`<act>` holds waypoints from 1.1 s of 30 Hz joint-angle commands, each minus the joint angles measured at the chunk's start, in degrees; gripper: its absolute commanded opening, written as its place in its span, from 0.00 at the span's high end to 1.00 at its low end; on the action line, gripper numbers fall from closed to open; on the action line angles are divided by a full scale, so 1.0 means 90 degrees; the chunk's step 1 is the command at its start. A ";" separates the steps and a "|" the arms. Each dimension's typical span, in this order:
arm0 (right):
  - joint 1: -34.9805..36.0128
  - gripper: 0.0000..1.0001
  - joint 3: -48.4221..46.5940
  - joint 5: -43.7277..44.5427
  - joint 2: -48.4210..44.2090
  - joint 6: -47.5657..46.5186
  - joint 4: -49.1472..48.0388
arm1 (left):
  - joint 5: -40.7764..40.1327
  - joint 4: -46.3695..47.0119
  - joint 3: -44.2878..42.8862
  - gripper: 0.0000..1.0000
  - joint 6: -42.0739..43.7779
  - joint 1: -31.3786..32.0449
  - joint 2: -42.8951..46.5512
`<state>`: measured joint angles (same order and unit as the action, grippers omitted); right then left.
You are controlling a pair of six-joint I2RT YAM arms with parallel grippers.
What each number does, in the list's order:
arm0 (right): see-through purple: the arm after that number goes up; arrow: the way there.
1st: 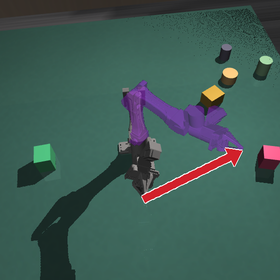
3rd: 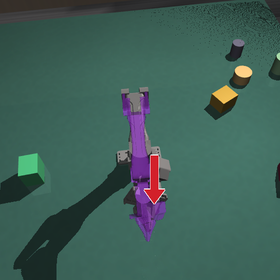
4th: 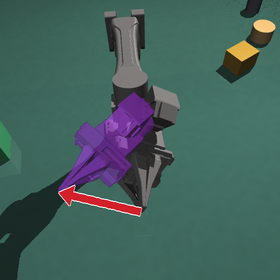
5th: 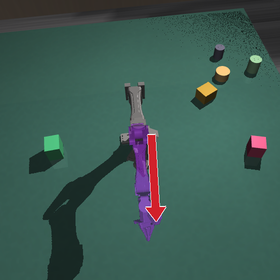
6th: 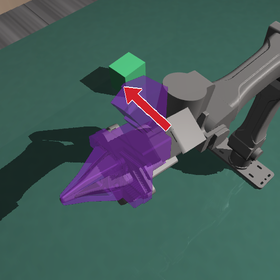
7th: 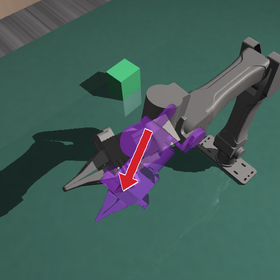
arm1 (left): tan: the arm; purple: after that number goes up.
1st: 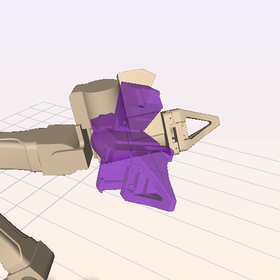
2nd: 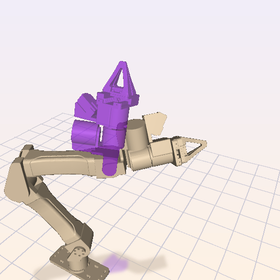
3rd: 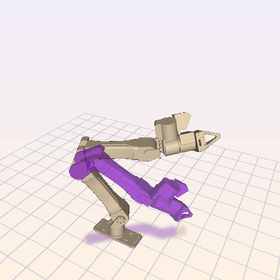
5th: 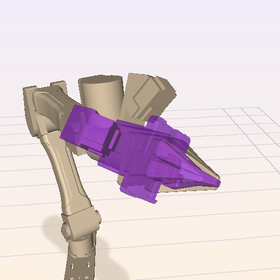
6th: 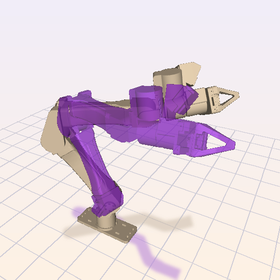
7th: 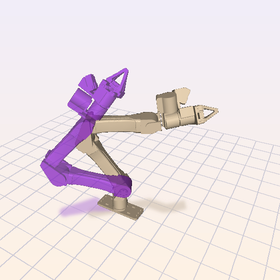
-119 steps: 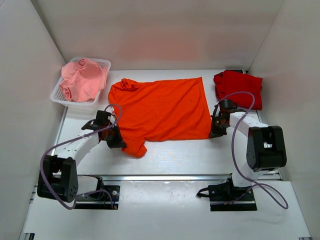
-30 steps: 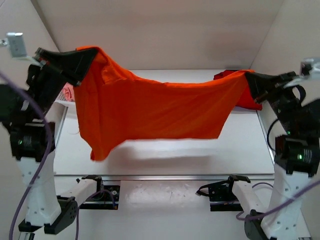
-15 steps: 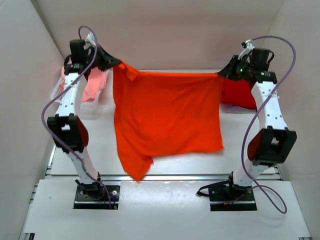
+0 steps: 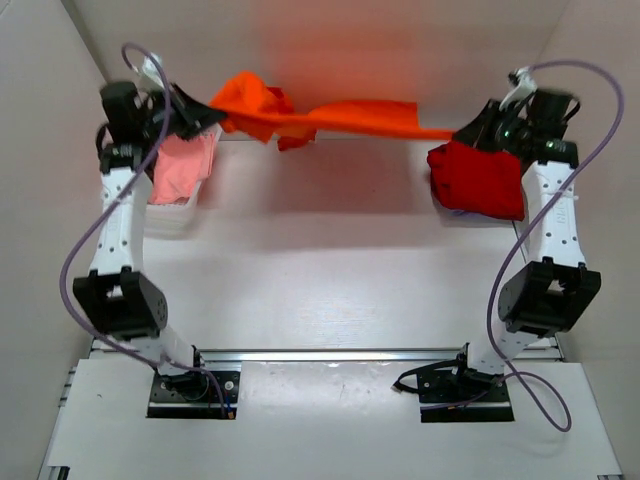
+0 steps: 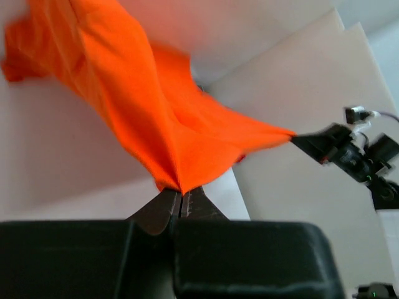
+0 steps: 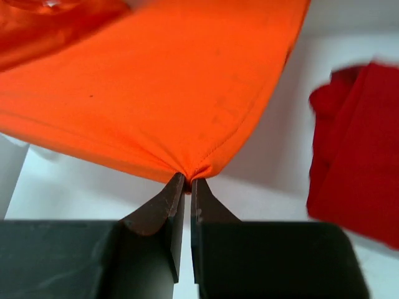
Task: Fold and stack the t-shirts
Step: Flatten out the tshirt
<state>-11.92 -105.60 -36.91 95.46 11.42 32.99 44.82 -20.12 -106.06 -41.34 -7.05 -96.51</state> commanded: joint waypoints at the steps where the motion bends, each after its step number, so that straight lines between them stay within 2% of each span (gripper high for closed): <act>1: -0.0072 1.00 0.1531 -0.0088 -0.0302 -0.0049 -0.0139 | -0.0126 0.0437 0.2108 1.00 0.0268 0.0265 0.1012; 5: -0.0081 1.00 0.3603 -0.0051 -0.1073 0.0108 -0.0423 | -0.0476 0.0547 0.4805 1.00 0.0432 0.0480 0.2574; 8: -0.0013 1.00 0.4543 0.0436 -0.1572 -0.0018 -0.0065 | -0.0964 0.0235 0.6194 1.00 0.0667 0.0918 0.3824; 11: -0.0003 1.00 0.5159 0.0712 -0.1992 -0.0155 0.0415 | -0.1210 -0.0252 0.7016 1.00 0.0873 0.1105 0.4996; 14: 0.0016 1.00 0.5541 0.0624 -0.2431 -0.0272 0.0708 | -0.1249 -0.0839 0.7078 1.00 0.1038 0.1037 0.5791; 17: 0.0094 1.00 0.5591 0.0702 -0.2881 -0.0264 0.0788 | -0.1610 -0.1260 0.6475 1.00 0.1409 0.1202 0.5860; 22: 0.0163 1.00 0.4823 0.0662 -0.4042 0.0107 0.0222 | -0.1757 -0.1085 0.5098 1.00 0.1624 0.1222 0.5393; 26: 0.0114 1.00 0.4050 0.0867 -0.4940 0.0225 -0.0334 | -0.2039 -0.1143 0.3145 1.00 0.1654 0.1233 0.4982; 28: 0.0123 0.99 0.3631 0.1062 -0.5147 0.0206 -0.0210 | -0.2185 -0.1581 0.1801 1.00 0.1819 0.1271 0.4739; 33: 0.0425 1.00 0.2702 0.1717 -0.5363 0.0030 0.0181 | -0.3181 -0.2109 0.0001 1.00 0.2366 0.1836 0.4434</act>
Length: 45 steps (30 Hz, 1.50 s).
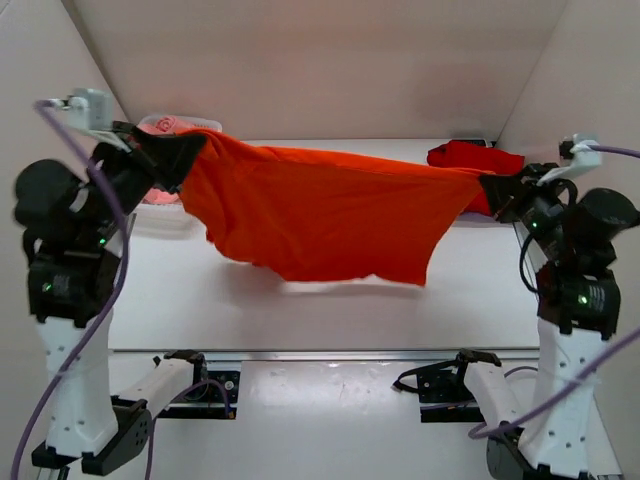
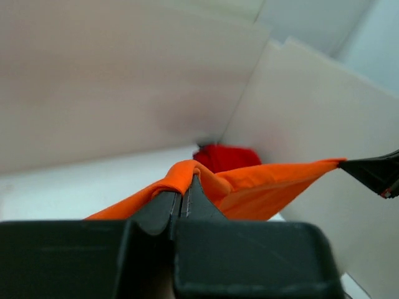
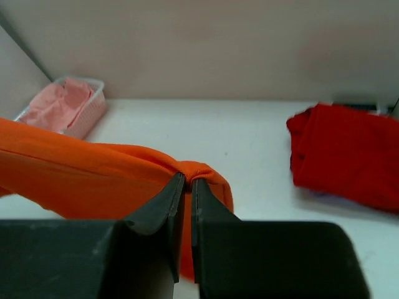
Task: Fold and stack the t-shirts
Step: Flatten out the tshirt
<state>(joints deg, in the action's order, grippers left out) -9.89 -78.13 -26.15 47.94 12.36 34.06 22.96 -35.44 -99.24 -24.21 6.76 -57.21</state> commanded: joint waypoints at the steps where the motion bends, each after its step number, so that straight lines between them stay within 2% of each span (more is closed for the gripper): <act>1: 0.0268 1.00 -0.0526 0.0697 -0.0122 -0.0171 0.0169 | -0.1006 -0.0456 -0.0934 1.00 0.0511 0.0371 0.0058; 7: 0.0854 1.00 -0.1279 0.1313 -0.0346 -0.0260 0.0453 | -0.1633 -0.0496 -0.1239 1.00 0.0639 0.0996 0.0204; 14: 0.0914 1.00 -0.1593 0.1207 0.0004 -0.0377 0.0347 | -0.1574 -0.0418 -0.1414 1.00 0.0726 0.1007 -0.0126; 18: 0.0845 1.00 -0.1058 0.0671 0.0803 -0.0475 -0.0082 | -0.1497 -0.0106 -0.0958 1.00 0.0883 0.0792 -0.0722; 21: 0.0396 1.00 -0.0608 -0.0332 0.1778 -0.0232 -0.0599 | -0.0835 0.0177 -0.0440 1.00 0.0718 0.0324 -0.1394; 24: 0.0745 1.00 -0.0712 -0.0095 0.2862 -0.0415 -0.0884 | -0.0083 0.0705 -0.0233 1.00 0.0551 -0.0097 -0.2291; 26: 0.0913 0.99 -0.1151 0.0220 0.3528 -0.0669 -0.0894 | -0.0051 0.0589 -0.0621 1.00 0.0726 -0.0126 -0.3267; 29: 0.0904 1.00 -0.1892 0.0327 0.4631 -0.0816 -0.0846 | -0.0216 -0.0045 -0.1998 1.00 0.1272 -0.0126 -0.4547; 32: 0.0943 1.00 -0.2878 0.0668 0.5228 -0.1012 -0.0573 | -0.0392 -0.0573 -0.3375 1.00 0.1556 -0.0272 -0.5418; 34: 0.0981 1.00 -0.3483 0.0776 0.5502 -0.1158 -0.0359 | -0.0364 -0.0759 -0.4233 1.00 0.1605 -0.0409 -0.5634; 38: 0.0972 1.00 -0.4043 0.0973 0.5318 -0.1247 -0.0220 | -0.0521 -0.0545 -0.4276 1.00 0.1675 -0.0615 -0.4993; 41: 0.0757 1.00 -0.3685 0.0748 0.5006 -0.1139 -0.0337 | -0.0296 -0.0418 -0.4013 1.00 0.1625 -0.0732 -0.4553; 43: 0.0544 1.00 -0.3363 0.0602 0.4898 -0.1051 -0.0435 | -0.0305 -0.0282 -0.3440 1.00 0.1683 -0.0567 -0.4270; 45: 0.0435 1.00 -0.2739 0.0348 0.4762 -0.0964 -0.0503 | -0.0364 -0.0057 -0.2435 1.00 0.1742 -0.0421 -0.3880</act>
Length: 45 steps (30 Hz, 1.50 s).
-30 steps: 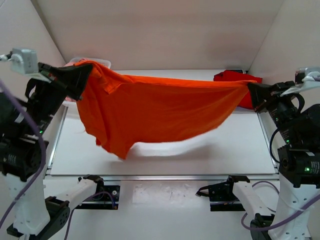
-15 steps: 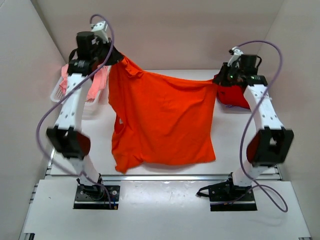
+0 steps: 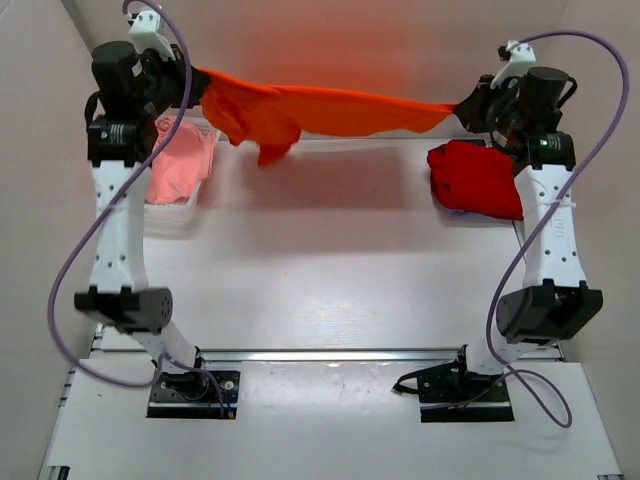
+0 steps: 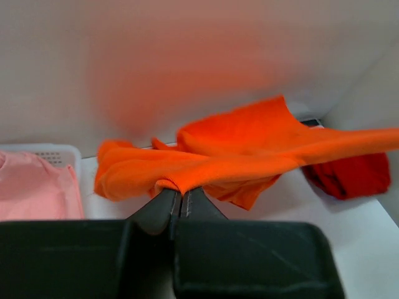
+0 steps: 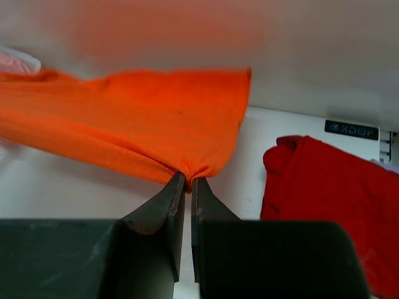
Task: Fold and stack the t-shirts
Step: Flatten out the tshirt, then fold the flattened tshirt in 1/3 of the way
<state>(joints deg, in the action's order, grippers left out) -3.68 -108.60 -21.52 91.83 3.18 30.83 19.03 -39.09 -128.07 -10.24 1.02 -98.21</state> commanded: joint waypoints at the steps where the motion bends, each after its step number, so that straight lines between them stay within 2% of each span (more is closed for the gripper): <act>1: -0.0332 1.00 0.0834 -0.0226 -0.0106 0.0037 -0.0202 | 0.0054 0.0436 0.1034 1.00 0.0210 0.0325 0.0833; 3: -0.0411 1.00 0.1565 -0.0391 -0.0262 0.0047 -0.0212 | -0.0189 0.0661 0.2078 1.00 0.0142 0.0473 0.1486; 6: -0.0645 1.00 0.2502 -0.0684 -0.0389 0.0057 -0.0086 | -0.0443 0.1100 0.4680 1.00 0.0016 0.0717 0.2587; 7: -0.0713 1.00 0.2680 -0.0714 -0.0418 0.0134 -0.0037 | -0.0492 0.1179 0.5172 1.00 -0.0043 0.0804 0.2834; 9: -0.0782 1.00 0.3459 -0.0870 -0.0671 0.0125 0.0177 | -0.0620 0.1287 0.6869 1.00 -0.0277 0.0805 0.3799; 12: -0.0870 1.00 0.4601 -0.0919 -0.1149 0.0310 0.0314 | -0.0406 0.1073 0.8502 1.00 -0.0463 0.0639 0.4689; 15: -0.0812 1.00 0.5355 -0.0570 -0.1501 0.0505 0.0800 | -0.0163 0.0789 0.9559 1.00 -0.0668 0.0697 0.5305; 20: -0.0675 1.00 0.6390 -0.0226 -0.1785 0.0604 0.1642 | 0.0394 0.0438 1.0099 1.00 -0.0991 0.0932 0.5892; 26: -0.0519 1.00 0.7163 -0.0441 -0.1923 0.0672 0.1673 | 0.0630 0.0125 1.0285 1.00 -0.1099 0.1127 0.5874; 33: -0.0655 1.00 0.7008 -0.0519 -0.1366 0.0692 0.1556 | 0.0485 0.0427 1.0187 1.00 -0.1011 0.0815 0.5231; 45: -0.1046 1.00 0.6501 -0.0705 -0.0673 0.0711 0.1448 | 0.0357 0.1032 0.9289 1.00 -0.0747 0.0424 0.3844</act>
<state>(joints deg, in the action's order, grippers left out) -12.47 -47.70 -26.72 84.49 9.04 44.73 22.74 -32.77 -41.04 -18.33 5.19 -62.61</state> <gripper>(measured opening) 0.033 0.037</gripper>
